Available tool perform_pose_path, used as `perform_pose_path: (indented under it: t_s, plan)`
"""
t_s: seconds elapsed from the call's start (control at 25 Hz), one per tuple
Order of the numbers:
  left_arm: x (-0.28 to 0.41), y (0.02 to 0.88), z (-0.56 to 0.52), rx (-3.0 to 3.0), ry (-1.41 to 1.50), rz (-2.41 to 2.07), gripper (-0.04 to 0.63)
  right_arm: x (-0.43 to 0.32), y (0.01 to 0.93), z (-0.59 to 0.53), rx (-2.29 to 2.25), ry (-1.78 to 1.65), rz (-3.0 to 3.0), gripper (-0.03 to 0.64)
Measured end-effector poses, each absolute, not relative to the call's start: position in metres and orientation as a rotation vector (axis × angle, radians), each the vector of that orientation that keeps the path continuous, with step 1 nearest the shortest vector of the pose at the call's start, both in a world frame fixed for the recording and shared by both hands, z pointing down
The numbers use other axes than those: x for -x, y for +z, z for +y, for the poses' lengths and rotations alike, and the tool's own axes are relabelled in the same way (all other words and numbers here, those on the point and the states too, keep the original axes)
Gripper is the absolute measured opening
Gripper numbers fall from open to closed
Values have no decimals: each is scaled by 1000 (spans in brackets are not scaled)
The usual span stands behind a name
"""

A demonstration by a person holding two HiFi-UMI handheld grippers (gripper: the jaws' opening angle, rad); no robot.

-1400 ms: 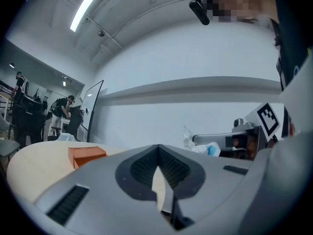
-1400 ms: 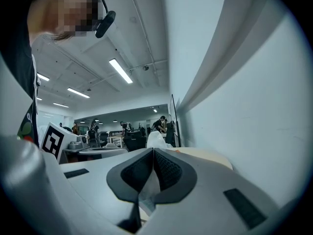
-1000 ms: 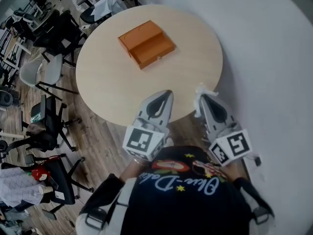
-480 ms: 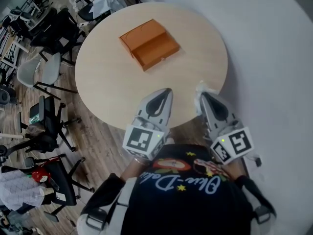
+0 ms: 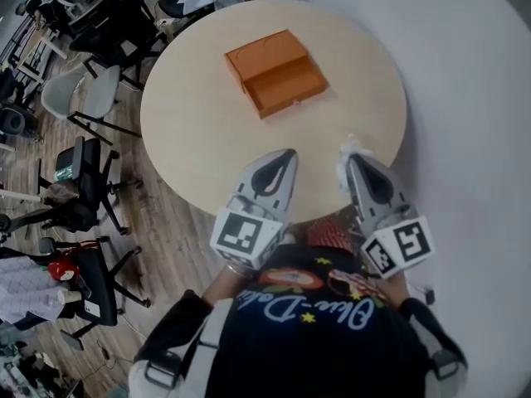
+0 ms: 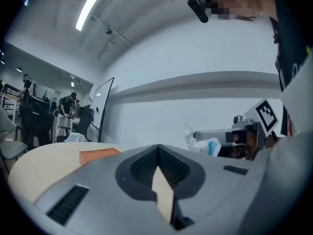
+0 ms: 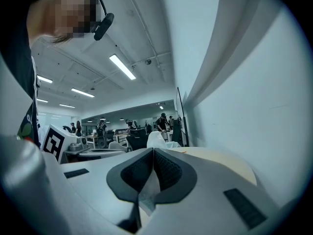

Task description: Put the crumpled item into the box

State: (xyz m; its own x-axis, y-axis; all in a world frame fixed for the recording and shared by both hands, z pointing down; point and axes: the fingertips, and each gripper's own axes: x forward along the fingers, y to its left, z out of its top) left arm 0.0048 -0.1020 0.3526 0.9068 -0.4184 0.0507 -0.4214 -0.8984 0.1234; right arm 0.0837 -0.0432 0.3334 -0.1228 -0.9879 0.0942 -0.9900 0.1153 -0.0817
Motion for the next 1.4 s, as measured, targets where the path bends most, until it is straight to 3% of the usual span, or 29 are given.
perform_pose_path:
  t_s: [1.4]
  plan:
    - [-97, 341, -211, -2772, 129, -1371, -9, -213, 343, -209, -1563, 273, -2693, 2]
